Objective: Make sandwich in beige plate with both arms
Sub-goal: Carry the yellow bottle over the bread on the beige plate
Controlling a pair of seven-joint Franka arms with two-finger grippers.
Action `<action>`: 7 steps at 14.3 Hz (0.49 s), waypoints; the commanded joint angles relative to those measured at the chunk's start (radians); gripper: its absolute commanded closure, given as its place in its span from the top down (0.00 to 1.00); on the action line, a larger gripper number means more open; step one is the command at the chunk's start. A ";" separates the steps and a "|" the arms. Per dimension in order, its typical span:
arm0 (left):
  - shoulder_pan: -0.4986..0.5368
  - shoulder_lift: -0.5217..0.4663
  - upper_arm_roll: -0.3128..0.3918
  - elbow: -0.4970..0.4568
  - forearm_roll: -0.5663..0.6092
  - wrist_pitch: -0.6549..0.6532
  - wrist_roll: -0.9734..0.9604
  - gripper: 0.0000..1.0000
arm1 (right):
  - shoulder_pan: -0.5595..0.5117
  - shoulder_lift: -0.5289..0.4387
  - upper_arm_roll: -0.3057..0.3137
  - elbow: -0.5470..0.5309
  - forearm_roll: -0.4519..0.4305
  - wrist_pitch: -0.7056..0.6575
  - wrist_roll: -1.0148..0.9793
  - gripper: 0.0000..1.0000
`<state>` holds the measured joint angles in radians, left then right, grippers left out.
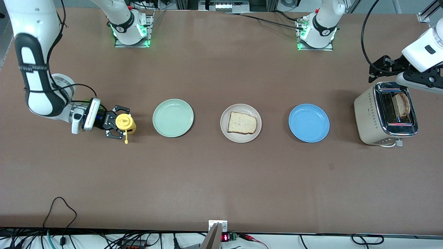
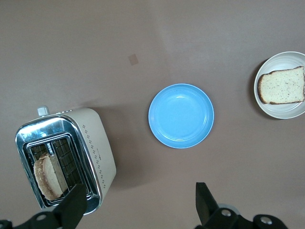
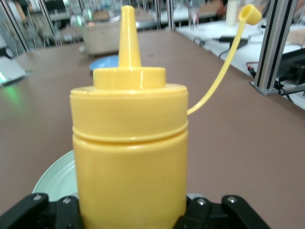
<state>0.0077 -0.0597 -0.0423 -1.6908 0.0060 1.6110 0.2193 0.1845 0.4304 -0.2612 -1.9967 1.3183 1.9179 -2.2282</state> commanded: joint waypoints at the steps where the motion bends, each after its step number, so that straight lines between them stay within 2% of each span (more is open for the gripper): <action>1: 0.000 -0.005 -0.004 0.014 0.023 -0.017 -0.006 1.00 | 0.107 -0.027 -0.010 0.097 -0.130 0.103 0.210 0.28; 4: 0.001 -0.005 -0.004 0.014 0.023 -0.017 -0.008 1.00 | 0.209 -0.024 -0.010 0.182 -0.261 0.203 0.396 0.29; 7: 0.003 -0.005 -0.002 0.014 0.023 -0.017 -0.008 1.00 | 0.323 -0.016 -0.010 0.249 -0.440 0.320 0.604 0.29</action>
<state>0.0085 -0.0597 -0.0419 -1.6908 0.0068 1.6109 0.2192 0.4414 0.4012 -0.2597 -1.8063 0.9756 2.1871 -1.7549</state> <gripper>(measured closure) 0.000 0.612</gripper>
